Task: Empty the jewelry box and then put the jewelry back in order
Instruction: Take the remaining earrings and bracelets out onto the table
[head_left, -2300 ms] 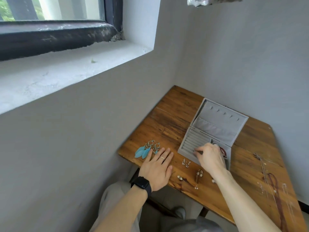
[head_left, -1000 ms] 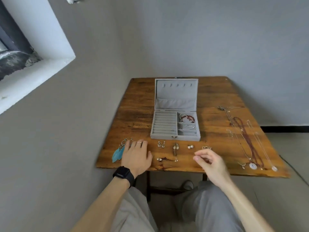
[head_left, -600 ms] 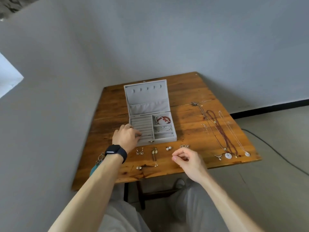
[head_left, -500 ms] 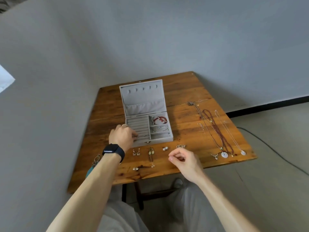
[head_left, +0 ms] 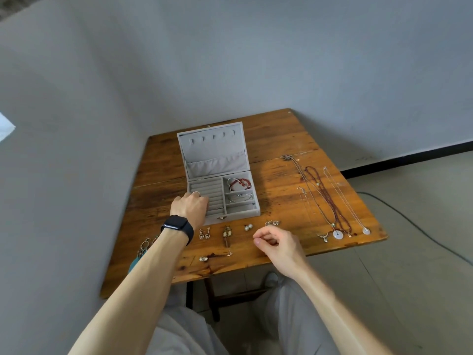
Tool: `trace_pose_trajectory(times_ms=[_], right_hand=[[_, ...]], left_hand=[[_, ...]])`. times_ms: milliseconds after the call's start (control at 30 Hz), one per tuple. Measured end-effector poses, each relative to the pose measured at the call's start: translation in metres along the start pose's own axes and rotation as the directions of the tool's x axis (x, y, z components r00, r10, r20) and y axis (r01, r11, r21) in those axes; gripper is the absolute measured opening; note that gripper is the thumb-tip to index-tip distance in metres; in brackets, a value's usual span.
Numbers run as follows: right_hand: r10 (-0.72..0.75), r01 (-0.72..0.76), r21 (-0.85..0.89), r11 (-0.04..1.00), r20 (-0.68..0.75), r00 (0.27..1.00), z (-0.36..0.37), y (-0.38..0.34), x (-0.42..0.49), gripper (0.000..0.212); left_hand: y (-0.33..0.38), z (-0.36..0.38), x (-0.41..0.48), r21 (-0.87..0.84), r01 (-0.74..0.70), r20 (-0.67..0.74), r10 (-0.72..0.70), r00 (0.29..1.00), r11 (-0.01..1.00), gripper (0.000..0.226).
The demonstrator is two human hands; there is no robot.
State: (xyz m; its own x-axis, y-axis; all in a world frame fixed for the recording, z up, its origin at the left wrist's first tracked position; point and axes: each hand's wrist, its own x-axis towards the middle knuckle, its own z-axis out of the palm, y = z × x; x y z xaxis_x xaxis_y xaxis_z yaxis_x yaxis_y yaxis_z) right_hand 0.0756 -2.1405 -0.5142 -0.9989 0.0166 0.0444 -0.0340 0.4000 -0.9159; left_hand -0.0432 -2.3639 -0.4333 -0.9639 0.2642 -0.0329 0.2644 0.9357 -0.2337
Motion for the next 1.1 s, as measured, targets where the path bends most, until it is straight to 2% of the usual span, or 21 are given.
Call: trace_pose_trajectory(times_ms=[100,200,300,367,467,633,1100], right_hand=[[-0.021,0.021,-0.001,1.000,-0.010,1.000,0.000,-0.001,-0.001,0.019],[-0.039,0.039,-0.048,0.998,-0.019,0.999,0.002,-0.002,-0.004,0.020],[-0.102,0.089,-0.226,0.970,-0.048,0.994,0.005,0.000,-0.006,0.011],[-0.156,0.117,-0.367,0.923,-0.077,0.985,0.005,0.002,-0.006,0.006],[-0.121,0.081,-0.434,0.897,-0.065,0.990,0.004,0.002,-0.005,0.005],[-0.033,0.016,-0.386,0.922,-0.036,0.999,0.002,0.001,-0.004,0.006],[0.029,-0.045,-0.376,0.926,-0.048,0.998,0.004,0.003,-0.002,0.004]], left_hand=[[-0.005,-0.005,0.000,-0.079,0.011,0.037,-0.008,0.999,0.997,0.018],[-0.004,-0.010,-0.012,-0.262,0.049,-0.033,-0.060,0.998,0.964,0.007],[0.011,-0.005,-0.045,-0.491,-0.009,-0.180,-0.091,0.979,0.871,0.004],[0.027,0.003,-0.068,-0.556,-0.058,-0.209,-0.072,0.975,0.829,0.003],[0.055,0.020,-0.090,-0.580,-0.056,-0.152,-0.041,0.987,0.813,0.007],[0.083,0.038,-0.098,-0.558,-0.003,-0.124,-0.080,0.989,0.830,0.013],[0.087,0.036,-0.093,-0.542,-0.004,-0.124,-0.075,0.989,0.840,0.018]])
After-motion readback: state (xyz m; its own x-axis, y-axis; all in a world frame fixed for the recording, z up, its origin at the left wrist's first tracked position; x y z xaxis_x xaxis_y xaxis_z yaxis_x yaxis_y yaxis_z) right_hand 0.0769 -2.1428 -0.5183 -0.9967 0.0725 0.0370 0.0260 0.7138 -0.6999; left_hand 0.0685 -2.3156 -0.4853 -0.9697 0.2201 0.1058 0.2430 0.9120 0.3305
